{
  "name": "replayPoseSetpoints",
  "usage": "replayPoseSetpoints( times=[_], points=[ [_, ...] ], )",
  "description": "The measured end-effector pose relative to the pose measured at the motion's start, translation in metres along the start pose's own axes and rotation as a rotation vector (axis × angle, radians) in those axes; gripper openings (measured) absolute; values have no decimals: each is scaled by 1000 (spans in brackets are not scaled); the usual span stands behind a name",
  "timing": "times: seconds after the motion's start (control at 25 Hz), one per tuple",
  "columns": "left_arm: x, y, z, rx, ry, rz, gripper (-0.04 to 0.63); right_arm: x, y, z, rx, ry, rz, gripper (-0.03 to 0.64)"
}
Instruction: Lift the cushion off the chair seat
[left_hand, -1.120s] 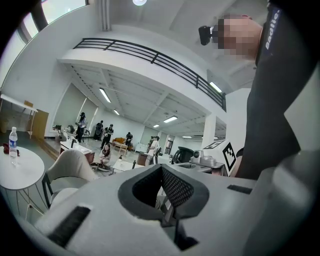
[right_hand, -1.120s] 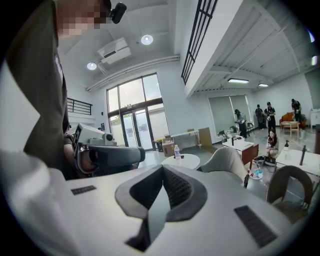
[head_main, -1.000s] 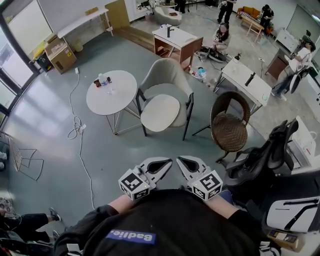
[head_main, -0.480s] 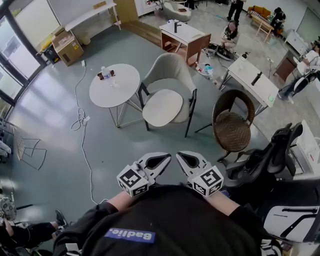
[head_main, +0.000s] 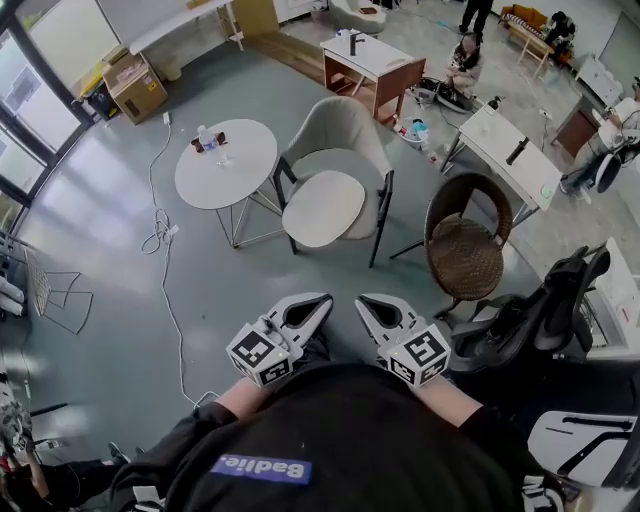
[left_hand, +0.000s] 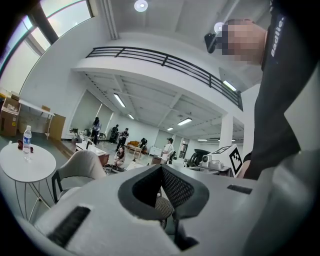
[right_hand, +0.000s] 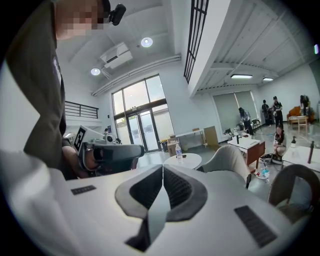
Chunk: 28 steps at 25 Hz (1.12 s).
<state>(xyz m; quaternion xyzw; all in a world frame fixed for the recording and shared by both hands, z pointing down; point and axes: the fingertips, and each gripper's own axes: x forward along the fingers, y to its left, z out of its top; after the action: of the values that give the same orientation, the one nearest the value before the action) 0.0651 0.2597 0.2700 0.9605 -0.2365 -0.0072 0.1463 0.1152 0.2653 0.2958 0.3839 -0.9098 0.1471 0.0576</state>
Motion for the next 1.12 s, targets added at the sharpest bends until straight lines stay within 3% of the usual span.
replayPoseSetpoints(
  times=[0.24,0.8,1.12],
  points=[
    [19,43,7,-35,-22,-22,15,26,-32,9,-12,25,-52,28],
    [52,195,44,-89,-39,-77,15,146,-97,39,25,78,-134,28],
    [59,248,35,-119,-16,-85,16,192,-114,52,18,103,-143,29]
  ],
)
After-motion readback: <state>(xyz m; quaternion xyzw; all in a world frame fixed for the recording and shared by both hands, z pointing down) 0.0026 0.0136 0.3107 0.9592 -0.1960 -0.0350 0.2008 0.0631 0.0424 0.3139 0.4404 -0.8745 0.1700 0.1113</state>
